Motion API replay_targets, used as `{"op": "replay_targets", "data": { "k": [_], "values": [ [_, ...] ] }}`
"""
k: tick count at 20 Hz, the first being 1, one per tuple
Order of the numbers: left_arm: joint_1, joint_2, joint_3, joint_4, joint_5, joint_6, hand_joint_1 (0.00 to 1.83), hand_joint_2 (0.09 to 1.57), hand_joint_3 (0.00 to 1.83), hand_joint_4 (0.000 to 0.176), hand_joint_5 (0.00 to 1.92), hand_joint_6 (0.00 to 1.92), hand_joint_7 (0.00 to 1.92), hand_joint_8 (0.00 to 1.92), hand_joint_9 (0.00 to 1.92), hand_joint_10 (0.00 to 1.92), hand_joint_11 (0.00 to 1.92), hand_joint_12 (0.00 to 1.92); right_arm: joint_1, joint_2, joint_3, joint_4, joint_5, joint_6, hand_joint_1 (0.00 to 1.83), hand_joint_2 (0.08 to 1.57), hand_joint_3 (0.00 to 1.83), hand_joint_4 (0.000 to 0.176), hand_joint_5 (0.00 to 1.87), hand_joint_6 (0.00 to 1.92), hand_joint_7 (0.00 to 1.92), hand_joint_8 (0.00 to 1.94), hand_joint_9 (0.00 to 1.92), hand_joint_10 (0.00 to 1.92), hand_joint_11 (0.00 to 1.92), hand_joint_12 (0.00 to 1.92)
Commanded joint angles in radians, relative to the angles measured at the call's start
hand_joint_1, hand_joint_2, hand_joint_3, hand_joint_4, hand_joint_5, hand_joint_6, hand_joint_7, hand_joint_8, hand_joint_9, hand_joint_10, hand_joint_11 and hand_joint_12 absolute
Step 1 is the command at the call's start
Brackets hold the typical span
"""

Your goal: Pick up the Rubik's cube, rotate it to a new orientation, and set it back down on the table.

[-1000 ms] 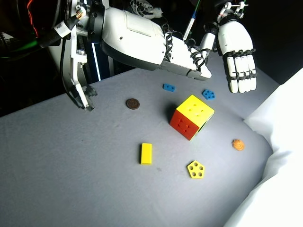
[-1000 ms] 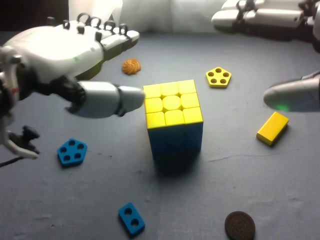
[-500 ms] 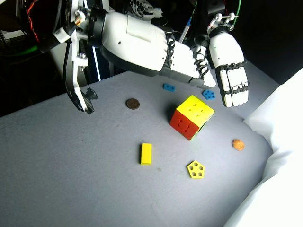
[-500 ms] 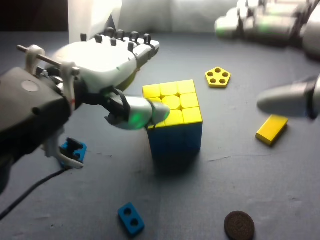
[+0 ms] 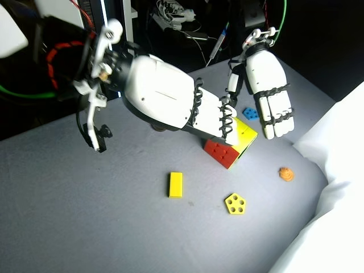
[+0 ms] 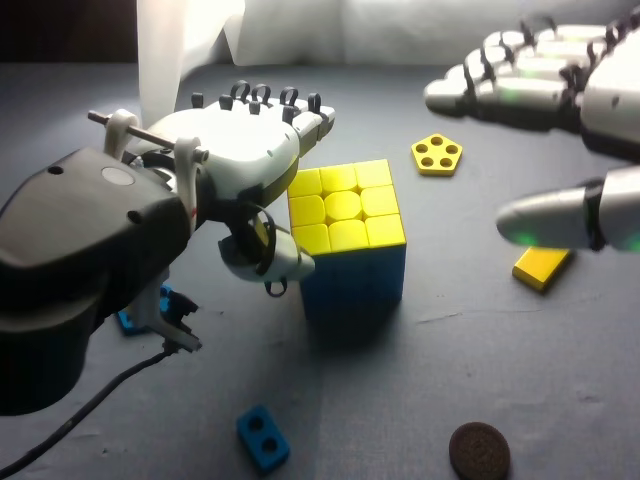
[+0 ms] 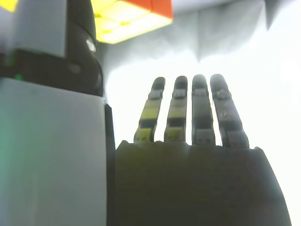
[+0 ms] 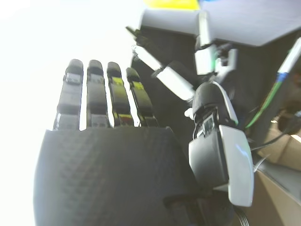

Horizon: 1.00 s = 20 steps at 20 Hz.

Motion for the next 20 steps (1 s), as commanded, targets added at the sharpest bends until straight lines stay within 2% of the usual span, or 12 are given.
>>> {"op": "replay_targets", "data": {
  "k": [1,3,4,6,7,8,10,11,17,20],
  "values": [
    [-0.016,-0.001,0.007,0.045,-0.061,0.010,0.99,1.09,0.02,0.000,0.00,0.00,0.00,0.00,0.00,0.00,0.00,0.00,0.001,0.004,0.008,0.033,0.170,-0.003,0.00,1.26,0.00,0.000,0.00,0.00,0.04,0.00,0.03,0.01,0.00,0.00],
    [-0.021,-0.019,0.014,0.016,-0.084,0.021,0.99,1.09,0.01,0.000,0.00,0.00,0.00,0.00,0.00,0.00,0.00,0.00,-0.014,0.000,0.015,0.069,0.203,-0.035,0.00,1.27,0.01,0.000,0.00,0.00,0.04,0.00,0.03,0.00,0.00,0.00],
    [-0.022,-0.029,0.019,0.006,-0.093,0.022,1.01,1.08,0.01,0.005,0.00,0.00,0.00,0.00,0.00,0.00,0.01,0.01,-0.018,0.000,0.015,0.094,0.203,-0.069,0.00,1.28,0.01,0.000,0.00,0.00,0.03,0.00,0.02,0.00,0.00,0.00],
    [-0.023,-0.048,0.030,-0.018,-0.101,0.025,0.96,1.10,0.01,0.000,0.00,0.00,0.00,0.00,0.00,0.00,0.00,0.00,-0.028,0.001,0.015,0.168,0.203,-0.099,0.00,1.27,0.01,0.000,0.00,0.00,0.04,0.00,0.03,0.00,0.00,0.00],
    [-0.024,-0.055,0.034,-0.032,-0.103,0.030,1.00,1.10,0.01,0.000,0.00,0.00,0.00,0.00,0.00,0.00,0.00,0.00,-0.029,0.001,0.015,0.189,0.203,-0.099,0.00,1.28,0.01,0.000,0.00,0.00,0.05,0.01,0.04,0.01,0.01,0.00],
    [-0.031,-0.065,0.039,-0.066,-0.109,0.059,1.01,1.09,0.01,0.000,0.00,0.00,0.00,0.00,0.00,0.00,0.00,0.00,-0.028,0.001,0.014,0.192,0.204,-0.100,0.00,1.28,0.01,0.000,0.00,0.00,0.05,0.01,0.04,0.01,0.01,0.00],
    [-0.037,-0.066,0.037,-0.079,-0.110,0.079,1.00,1.09,0.01,0.004,0.00,0.00,0.00,0.00,0.00,0.00,0.01,0.00,-0.029,0.000,0.014,0.192,0.203,-0.110,0.00,1.28,0.01,0.000,0.00,0.00,0.06,0.01,0.05,0.01,0.01,0.01],
    [-0.043,-0.066,0.036,-0.082,-0.112,0.090,0.96,1.11,0.01,0.000,0.00,0.00,0.00,0.00,0.00,0.00,0.00,0.00,-0.029,0.000,0.014,0.192,0.199,-0.122,0.00,1.28,0.01,0.000,0.01,0.00,0.06,0.01,0.05,0.01,0.01,0.01],
    [-0.047,-0.075,0.039,-0.086,-0.120,0.091,0.99,1.11,0.01,0.000,0.00,0.00,0.00,0.00,0.00,0.00,0.00,0.00,-0.030,0.000,0.014,0.191,0.188,-0.138,0.00,1.28,0.01,0.000,0.01,0.00,0.05,0.00,0.04,0.01,0.00,0.01],
    [-0.043,-0.091,0.046,-0.093,-0.120,0.091,0.90,1.16,0.03,0.000,0.00,0.00,0.00,0.00,0.00,0.00,0.00,0.00,-0.030,0.000,0.014,0.191,0.184,-0.142,0.00,1.28,0.00,0.000,0.01,0.00,0.05,0.00,0.04,0.01,0.02,0.02]
  ]
}}
